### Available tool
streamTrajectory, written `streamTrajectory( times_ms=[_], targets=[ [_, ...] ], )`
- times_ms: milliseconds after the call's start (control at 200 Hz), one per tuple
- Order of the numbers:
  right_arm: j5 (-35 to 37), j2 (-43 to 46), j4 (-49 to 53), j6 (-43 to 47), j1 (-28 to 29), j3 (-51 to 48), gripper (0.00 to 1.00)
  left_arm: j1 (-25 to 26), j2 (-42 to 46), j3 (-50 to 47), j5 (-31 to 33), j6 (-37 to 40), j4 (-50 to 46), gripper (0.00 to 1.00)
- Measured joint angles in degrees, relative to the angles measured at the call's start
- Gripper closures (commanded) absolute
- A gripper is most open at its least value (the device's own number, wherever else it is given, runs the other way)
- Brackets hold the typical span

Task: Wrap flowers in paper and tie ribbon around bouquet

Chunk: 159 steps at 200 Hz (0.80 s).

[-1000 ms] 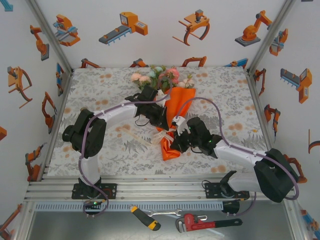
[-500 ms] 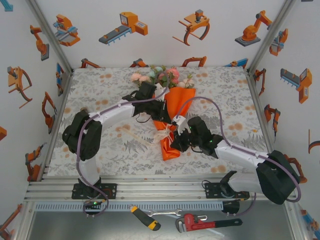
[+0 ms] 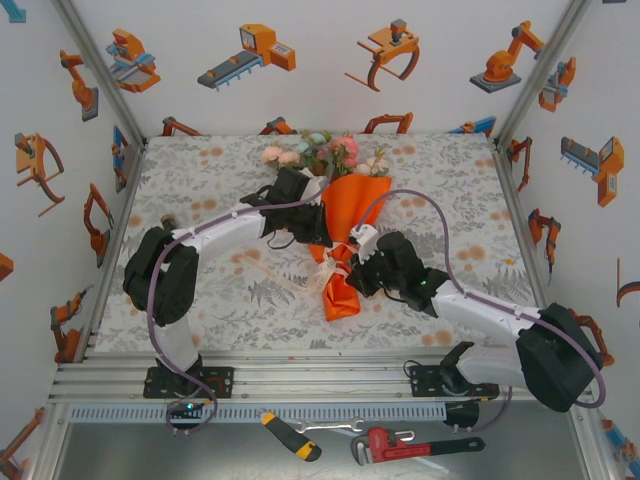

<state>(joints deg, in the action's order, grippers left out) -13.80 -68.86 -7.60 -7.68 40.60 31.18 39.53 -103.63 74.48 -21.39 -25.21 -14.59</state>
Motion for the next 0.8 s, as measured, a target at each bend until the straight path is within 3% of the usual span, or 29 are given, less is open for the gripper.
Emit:
streamTrajectory(
  times_ms=[350, 606, 796],
  targets=[
    [5.6, -0.7, -4.1, -0.4, 0.0, 1.9, 0.97, -0.4, 13.0, -4.2, 6.5, -0.5, -3.3, 0.47],
    [7.3, -2.8, -6.5, -2.4, 0.0, 5.5, 0.97, 0.3, 16.2, -13.5, 2.2, -0.9, -3.3, 0.37],
    [6.6, -3.0, -7.8, -4.6, -0.1, 6.1, 0.98, 0.9, 15.4, -15.2, 3.5, 0.3, -3.6, 0.37]
  ],
)
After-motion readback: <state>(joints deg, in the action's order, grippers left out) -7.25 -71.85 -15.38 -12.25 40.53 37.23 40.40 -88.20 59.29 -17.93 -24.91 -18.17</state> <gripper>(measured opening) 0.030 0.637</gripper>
